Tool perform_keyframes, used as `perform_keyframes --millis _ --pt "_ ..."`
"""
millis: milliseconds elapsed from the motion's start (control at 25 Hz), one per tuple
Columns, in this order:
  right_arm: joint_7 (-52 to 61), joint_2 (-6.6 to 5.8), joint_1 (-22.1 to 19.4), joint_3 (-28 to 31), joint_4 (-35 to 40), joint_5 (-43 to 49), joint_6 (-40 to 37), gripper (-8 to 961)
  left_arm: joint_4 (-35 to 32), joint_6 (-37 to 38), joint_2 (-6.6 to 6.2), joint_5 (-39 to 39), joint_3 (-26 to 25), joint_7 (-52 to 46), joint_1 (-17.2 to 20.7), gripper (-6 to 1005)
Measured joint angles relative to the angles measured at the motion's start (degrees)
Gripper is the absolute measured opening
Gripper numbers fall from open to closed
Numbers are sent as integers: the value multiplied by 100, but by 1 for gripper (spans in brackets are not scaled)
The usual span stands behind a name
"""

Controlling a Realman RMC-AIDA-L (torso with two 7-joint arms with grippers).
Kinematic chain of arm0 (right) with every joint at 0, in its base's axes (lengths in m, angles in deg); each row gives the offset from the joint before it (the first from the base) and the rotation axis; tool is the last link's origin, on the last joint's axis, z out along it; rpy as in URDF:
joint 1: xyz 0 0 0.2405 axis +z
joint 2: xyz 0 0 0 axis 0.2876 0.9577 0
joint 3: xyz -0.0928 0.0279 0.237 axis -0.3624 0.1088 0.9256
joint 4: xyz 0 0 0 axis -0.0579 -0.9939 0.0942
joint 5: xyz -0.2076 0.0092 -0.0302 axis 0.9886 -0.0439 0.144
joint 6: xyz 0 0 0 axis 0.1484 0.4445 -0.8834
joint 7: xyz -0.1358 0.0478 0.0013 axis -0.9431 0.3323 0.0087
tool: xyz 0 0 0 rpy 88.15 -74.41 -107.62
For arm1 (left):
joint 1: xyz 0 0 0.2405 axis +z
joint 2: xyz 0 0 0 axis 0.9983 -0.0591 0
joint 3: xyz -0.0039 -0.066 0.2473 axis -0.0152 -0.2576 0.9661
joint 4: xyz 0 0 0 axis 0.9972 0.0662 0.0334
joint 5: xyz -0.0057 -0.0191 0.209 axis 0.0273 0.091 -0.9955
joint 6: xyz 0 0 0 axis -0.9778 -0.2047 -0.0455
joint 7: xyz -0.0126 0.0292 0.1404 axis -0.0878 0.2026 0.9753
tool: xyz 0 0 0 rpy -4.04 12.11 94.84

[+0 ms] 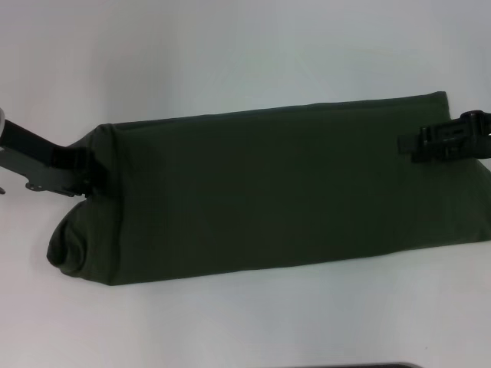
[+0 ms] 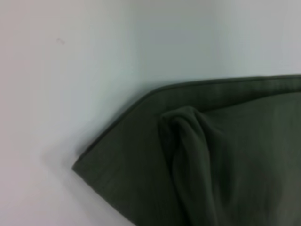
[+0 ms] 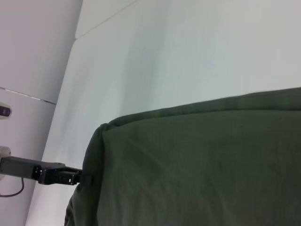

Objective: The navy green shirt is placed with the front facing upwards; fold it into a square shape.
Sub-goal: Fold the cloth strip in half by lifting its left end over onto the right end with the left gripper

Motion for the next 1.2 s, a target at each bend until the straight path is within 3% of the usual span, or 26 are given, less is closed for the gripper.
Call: perform_keyframes --millis 280,520,680,1200 --pt "0 1 11 0 0 0 -14 614 22 -27 7 -6 140 -51 -4 269" --pt "5 -8 23 7 0 0 -19 614 273 209 -17 79 81 -15 76 51" --pt "25 -12 26 9 0 0 -21 614 586 510 -68 132 -43 1 200 50" --pt "78 -17 38 9 3 0 -29 615 844 857 -624 112 -448 -41 437 50"
